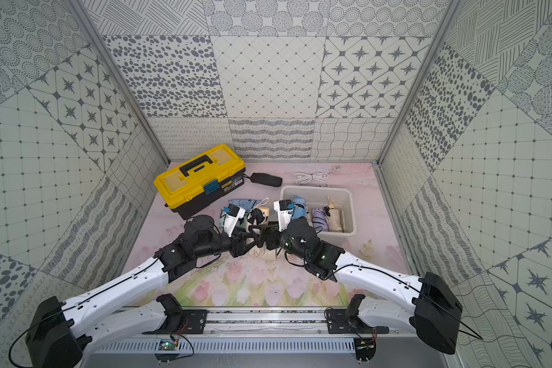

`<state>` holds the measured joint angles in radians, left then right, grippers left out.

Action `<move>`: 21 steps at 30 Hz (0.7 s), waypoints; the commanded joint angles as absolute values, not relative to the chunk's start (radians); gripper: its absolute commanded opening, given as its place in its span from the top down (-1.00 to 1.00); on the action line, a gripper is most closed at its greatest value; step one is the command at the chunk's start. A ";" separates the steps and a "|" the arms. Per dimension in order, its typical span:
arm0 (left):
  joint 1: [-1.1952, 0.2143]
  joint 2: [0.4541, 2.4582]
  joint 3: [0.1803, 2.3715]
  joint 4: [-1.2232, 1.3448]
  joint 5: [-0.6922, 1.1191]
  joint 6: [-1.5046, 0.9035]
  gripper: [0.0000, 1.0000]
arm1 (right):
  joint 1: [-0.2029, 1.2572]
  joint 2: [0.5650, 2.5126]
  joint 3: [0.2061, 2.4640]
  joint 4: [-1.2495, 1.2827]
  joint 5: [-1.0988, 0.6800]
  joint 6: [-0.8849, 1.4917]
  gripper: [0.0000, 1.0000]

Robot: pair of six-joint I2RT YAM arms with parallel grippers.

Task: Put the umbrella into the storage box
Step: Place the umbrella in the storage box.

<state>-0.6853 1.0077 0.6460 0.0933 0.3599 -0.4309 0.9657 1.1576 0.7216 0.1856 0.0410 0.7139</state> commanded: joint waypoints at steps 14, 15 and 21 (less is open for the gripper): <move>-0.693 1.055 0.662 0.362 0.435 -0.494 -0.02 | 0.909 1.215 0.785 0.212 0.049 0.748 0.11; -0.693 1.056 0.664 0.361 0.434 -0.495 -0.11 | 0.899 1.215 0.785 0.210 0.037 0.750 0.15; -0.693 1.060 0.673 0.347 0.418 -0.505 -0.70 | 0.803 1.210 0.776 0.183 -0.061 0.758 0.30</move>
<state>-0.6857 1.0603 0.6495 0.1986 0.3611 -0.4965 0.8425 1.2045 0.7555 0.1715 -0.0231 0.7559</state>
